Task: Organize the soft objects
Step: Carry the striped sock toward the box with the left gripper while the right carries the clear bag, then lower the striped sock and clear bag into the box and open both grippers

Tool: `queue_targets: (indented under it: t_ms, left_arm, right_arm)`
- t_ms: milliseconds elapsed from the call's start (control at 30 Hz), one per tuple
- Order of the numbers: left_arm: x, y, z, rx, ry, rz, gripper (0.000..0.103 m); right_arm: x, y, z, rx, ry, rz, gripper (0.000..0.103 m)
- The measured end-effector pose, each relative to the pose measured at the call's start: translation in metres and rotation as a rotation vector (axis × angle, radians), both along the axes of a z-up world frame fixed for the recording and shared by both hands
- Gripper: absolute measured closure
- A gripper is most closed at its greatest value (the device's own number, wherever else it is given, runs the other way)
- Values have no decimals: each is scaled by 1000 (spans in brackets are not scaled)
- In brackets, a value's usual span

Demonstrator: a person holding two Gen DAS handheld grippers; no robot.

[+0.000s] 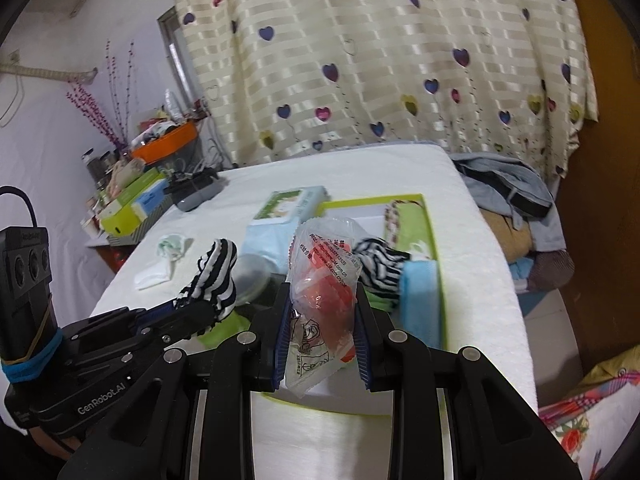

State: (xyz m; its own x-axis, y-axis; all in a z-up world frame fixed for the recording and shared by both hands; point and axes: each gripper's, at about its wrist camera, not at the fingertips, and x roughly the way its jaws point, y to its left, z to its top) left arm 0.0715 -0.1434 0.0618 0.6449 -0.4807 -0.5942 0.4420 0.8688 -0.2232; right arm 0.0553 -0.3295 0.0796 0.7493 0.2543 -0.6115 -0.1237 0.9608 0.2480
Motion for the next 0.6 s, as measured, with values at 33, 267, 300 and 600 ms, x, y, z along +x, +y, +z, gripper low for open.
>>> queue_targets:
  t_ms: [33,267,300,600]
  left_arm:
    - [0,-4,-2,2,5,-7,88]
    - [6,-23,-15,13,35,-48,88]
    - [7,-26,-17,14,40,-52,88]
    - [18,-48,-42,42,112,-99,88]
  right_arm:
    - [0,-2,-2,1,3,-4,74]
    - [4,-24,-20,8,52,-40,74]
    - [4,-26,-23,7,59,-42,74]
    - [13,-38,-55,1,149,-54,74]
